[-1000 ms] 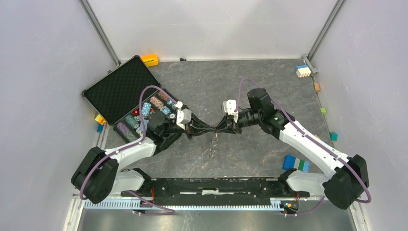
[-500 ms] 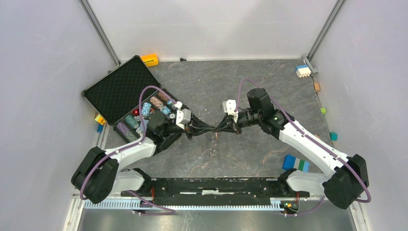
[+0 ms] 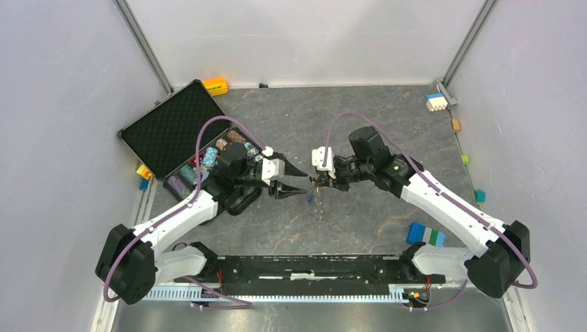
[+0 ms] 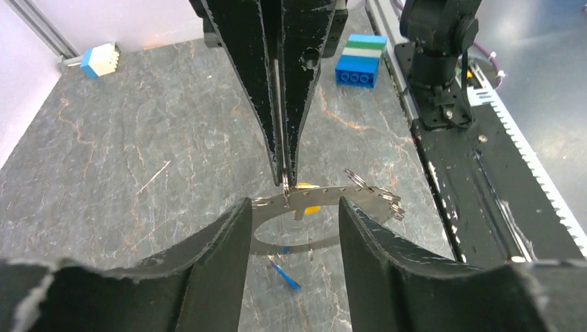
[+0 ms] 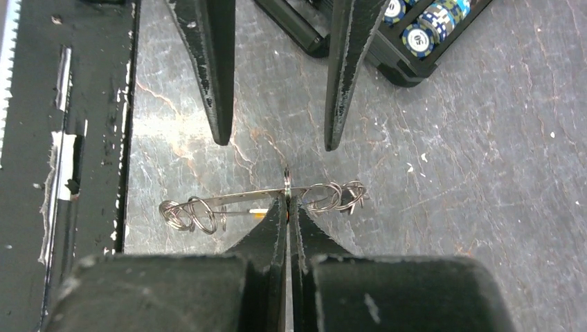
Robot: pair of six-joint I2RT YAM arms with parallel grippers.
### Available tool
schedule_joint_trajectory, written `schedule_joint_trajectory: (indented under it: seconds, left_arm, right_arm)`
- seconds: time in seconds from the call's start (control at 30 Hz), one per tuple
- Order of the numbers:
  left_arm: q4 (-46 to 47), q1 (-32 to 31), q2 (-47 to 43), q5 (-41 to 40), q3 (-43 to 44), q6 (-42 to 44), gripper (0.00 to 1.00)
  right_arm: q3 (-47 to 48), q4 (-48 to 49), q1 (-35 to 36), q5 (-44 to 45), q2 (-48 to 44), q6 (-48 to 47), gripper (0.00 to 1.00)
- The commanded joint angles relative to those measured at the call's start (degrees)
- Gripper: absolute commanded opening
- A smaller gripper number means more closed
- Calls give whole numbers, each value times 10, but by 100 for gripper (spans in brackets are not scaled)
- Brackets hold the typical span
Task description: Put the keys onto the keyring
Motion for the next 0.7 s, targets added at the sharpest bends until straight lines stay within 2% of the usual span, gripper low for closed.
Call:
schedule_joint_trajectory:
  seconds: [0.0,0.27,0.67]
  left_arm:
    - [-116,1,-8,-14,28,102,59]
    - [-71,-12,19,-19,28,63,58]
    - [28,-19,48,-27,14,-10,38]
  right_arm:
    - [42,-29,19,57,11,-19,0]
    - [54,-20,41,87,29,-3,0]
    - [55,-18,53,96,37,0,0]
